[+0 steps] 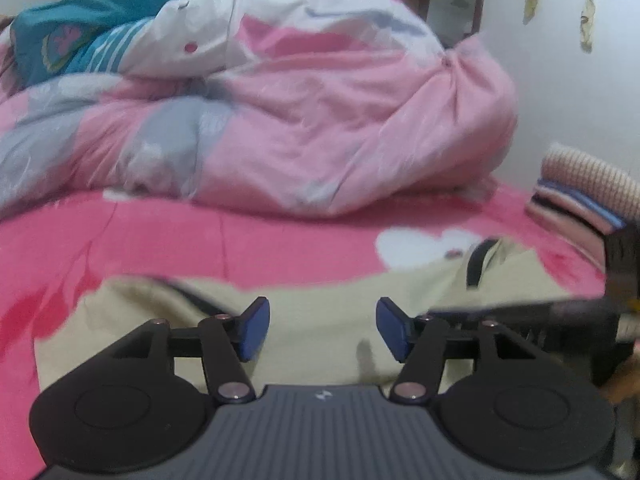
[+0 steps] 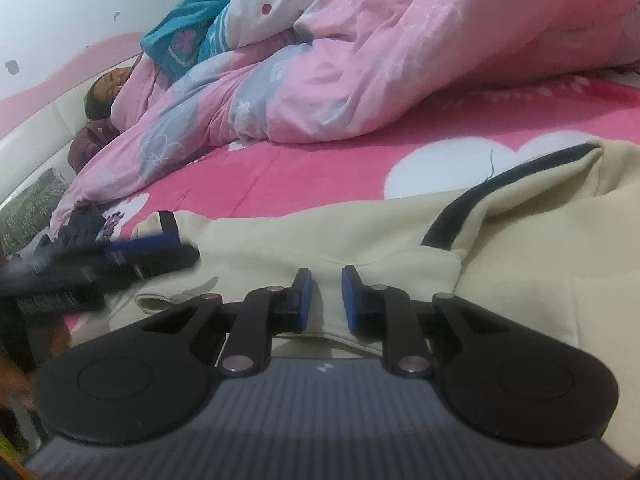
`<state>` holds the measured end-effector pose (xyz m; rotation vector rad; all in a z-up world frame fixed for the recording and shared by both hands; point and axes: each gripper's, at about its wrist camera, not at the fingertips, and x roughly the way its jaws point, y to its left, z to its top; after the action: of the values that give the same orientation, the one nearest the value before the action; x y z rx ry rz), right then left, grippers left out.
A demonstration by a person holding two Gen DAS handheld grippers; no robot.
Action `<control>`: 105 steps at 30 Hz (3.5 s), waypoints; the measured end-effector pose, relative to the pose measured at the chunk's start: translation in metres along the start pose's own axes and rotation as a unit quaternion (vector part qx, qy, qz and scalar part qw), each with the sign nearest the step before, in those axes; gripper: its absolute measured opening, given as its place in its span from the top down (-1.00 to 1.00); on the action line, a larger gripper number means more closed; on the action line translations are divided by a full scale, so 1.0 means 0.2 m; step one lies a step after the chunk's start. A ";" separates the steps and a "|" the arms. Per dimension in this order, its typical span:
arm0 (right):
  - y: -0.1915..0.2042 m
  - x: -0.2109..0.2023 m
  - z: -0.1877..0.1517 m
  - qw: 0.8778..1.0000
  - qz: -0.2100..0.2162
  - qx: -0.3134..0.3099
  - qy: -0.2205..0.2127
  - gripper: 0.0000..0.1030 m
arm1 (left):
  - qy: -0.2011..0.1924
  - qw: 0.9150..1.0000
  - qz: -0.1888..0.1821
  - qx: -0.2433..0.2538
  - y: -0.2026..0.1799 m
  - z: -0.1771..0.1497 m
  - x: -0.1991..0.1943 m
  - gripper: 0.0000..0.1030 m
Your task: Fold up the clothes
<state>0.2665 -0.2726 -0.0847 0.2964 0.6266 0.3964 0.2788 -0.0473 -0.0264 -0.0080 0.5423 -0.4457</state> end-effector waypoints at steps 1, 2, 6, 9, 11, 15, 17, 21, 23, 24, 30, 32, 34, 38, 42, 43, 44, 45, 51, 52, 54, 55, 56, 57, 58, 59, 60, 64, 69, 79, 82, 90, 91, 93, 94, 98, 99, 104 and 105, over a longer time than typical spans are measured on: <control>0.00 -0.01 -0.01 1.000 0.003 0.004 -0.001 0.70 | -0.001 1.000 0.014 -0.005 0.02 0.03 0.02 -0.18; -0.02 -0.02 -0.01 1.000 0.007 0.009 -0.002 0.70 | 0.015 0.999 0.029 -0.019 0.06 0.03 0.06 -0.18; -0.03 -0.04 -0.02 1.000 0.014 0.015 -0.004 0.70 | 0.051 0.994 0.061 -0.077 0.23 -0.03 0.16 0.04; -0.03 -0.04 -0.02 1.000 0.016 0.017 -0.005 0.70 | 0.042 0.992 0.058 -0.101 0.30 -0.05 0.14 0.06; -0.03 -0.04 -0.02 1.000 0.018 0.020 -0.006 0.70 | 0.027 0.993 0.082 -0.076 0.30 -0.04 0.10 0.01; -0.05 -0.05 -0.02 0.999 0.023 0.027 -0.007 0.70 | 0.047 0.985 0.143 -0.081 0.42 -0.03 0.15 -0.12; -0.05 -0.05 -0.02 0.999 0.026 0.031 -0.007 0.70 | 0.059 0.984 0.129 -0.105 0.47 -0.03 0.17 -0.12; -0.05 -0.05 -0.02 0.999 0.026 0.031 -0.008 0.70 | 0.026 0.986 0.166 -0.022 0.33 -0.02 0.06 -0.08; -0.05 -0.05 -0.02 0.999 0.027 0.033 -0.008 0.70 | -0.018 0.988 0.153 0.033 0.21 -0.03 -0.05 -0.25; -0.05 -0.05 -0.02 0.999 0.028 0.034 -0.008 0.70 | -0.028 0.988 0.145 0.047 0.16 -0.04 -0.08 -0.25; -0.05 -0.05 -0.03 0.999 0.029 0.035 -0.008 0.70 | 0.000 0.991 0.100 0.088 -0.08 -0.07 -0.09 -0.24; -0.05 -0.05 -0.02 0.999 0.029 0.035 -0.008 0.70 | 0.029 0.990 0.107 0.086 -0.08 -0.14 -0.03 -0.20; -0.06 -0.05 -0.02 0.999 0.028 0.035 -0.008 0.70 | 0.057 0.988 0.115 0.083 -0.08 -0.21 0.02 -0.22; -0.07 -0.05 -0.02 0.999 0.031 0.038 -0.008 0.70 | 0.070 0.990 0.110 0.054 -0.03 -0.19 0.01 -0.23; -0.07 -0.05 -0.03 0.999 0.032 0.038 -0.010 0.70 | 0.077 0.985 0.131 0.079 -0.07 -0.19 -0.01 -0.24; -0.07 -0.04 -0.03 0.999 0.032 0.038 -0.010 0.70 | 0.083 0.984 0.137 0.081 -0.08 -0.17 0.00 -0.24; -0.07 -0.04 -0.03 0.999 0.032 0.038 -0.010 0.70 | 0.090 0.982 0.145 0.079 -0.10 -0.16 -0.01 -0.24; -0.06 -0.04 -0.03 0.999 0.030 0.037 -0.009 0.70 | 0.098 0.982 0.148 0.069 -0.11 -0.16 -0.04 -0.24; 0.07 -0.09 -0.04 1.000 -0.024 -0.011 -0.001 0.67 | 0.142 0.976 0.164 0.005 -0.16 -0.14 -0.31 -0.23; 0.08 -0.12 -0.05 0.999 -0.031 -0.014 0.005 0.65 | 0.145 0.975 0.166 0.004 -0.16 -0.15 -0.38 -0.23; 0.11 -0.25 -0.07 0.999 -0.043 -0.007 0.014 0.60 | 0.145 0.974 0.172 0.010 -0.17 -0.18 -0.55 -0.26; 0.12 -0.32 -0.08 0.999 -0.048 0.008 0.015 0.55 | 0.142 0.975 0.173 0.011 -0.17 -0.20 -0.65 -0.29; 0.13 -0.40 -0.10 0.998 -0.052 0.023 0.017 0.50 | 0.136 0.976 0.171 0.007 -0.17 -0.21 -0.73 -0.33; 0.12 -0.48 -0.11 0.998 -0.044 0.049 0.016 0.50 | 0.129 0.977 0.168 0.003 -0.16 -0.23 -0.82 -0.35; 0.13 -0.58 -0.14 0.997 -0.034 0.068 0.013 0.50 | 0.127 0.978 0.165 -0.005 -0.16 -0.26 -0.90 -0.36; 0.14 -0.67 -0.17 0.996 -0.024 0.086 0.009 0.49 | 0.125 0.979 0.163 -0.013 -0.15 -0.28 -0.98 -0.36; 0.15 -0.77 -0.20 0.995 -0.014 0.104 0.006 0.48 | 0.123 0.979 0.160 -0.023 -0.14 -0.31 -1.06 -0.37; 0.25 -1.12 -0.35 0.993 0.007 0.116 -0.016 0.38 | 0.119 0.981 0.140 -0.065 -0.14 -0.44 -1.30 -0.42; 0.45 -1.34 -0.67 0.997 -0.011 0.075 -0.011 0.21 | 0.134 0.981 0.114 -0.085 -0.20 -0.67 -1.44 -0.45; 0.72 -1.43 -1.12 0.987 -0.144 -0.069 -0.005 0.06 | 0.149 0.979 0.110 -0.090 -0.19 -0.99 -1.54 -0.60; 0.72 -1.46 -1.11 0.987 -0.148 -0.066 -0.001 0.04 | 0.142 0.979 0.111 -0.101 -0.15 -1.03 -1.60 -0.58; 0.81 -1.48 -1.05 0.989 -0.131 -0.069 -0.014 0.03 | 0.118 0.976 0.043 -0.178 -0.05 -1.09 -1.74 -0.11; 0.83 -1.48 -1.04 0.989 -0.127 -0.071 -0.017 0.03 | 0.116 0.974 0.034 -0.193 -0.03 -1.09 -1.74 -0.11; 0.86 -1.46 -1.02 0.990 -0.121 -0.074 -0.022 0.02 | 0.113 0.970 0.022 -0.213 -0.01 -1.09 -1.74 -0.11; 0.88 -1.46 -1.02 0.990 -0.118 -0.075 -0.024 0.02 | 0.112 0.970 0.019 -0.213 -0.01 -1.09 -1.74 -0.11; 0.96 -1.48 -1.01 0.991 -0.099 -0.082 -0.042 0.02 | 0.114 0.971 0.011 -0.210 -0.03 -1.08 -1.74 -0.03; 0.97 -1.49 -1.01 0.991 -0.095 -0.084 -0.045 0.02 | 0.114 0.971 0.011 -0.209 -0.04 -1.08 -1.75 0.01; 0.99 -1.46 -1.01 0.995 -0.063 -0.072 -0.037 0.02 | 0.137 0.971 0.032 -0.193 -0.08 -1.06 -1.72 0.28; 1.00 -1.44 -1.02 0.995 -0.060 -0.070 -0.032 0.02 | 0.142 0.971 0.037 -0.191 -0.09 -1.05 -1.70 0.34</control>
<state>-0.1259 -0.1942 -0.0196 0.1353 0.5485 0.3127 -0.0941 0.0988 -0.0354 -0.2958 0.9023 -0.2641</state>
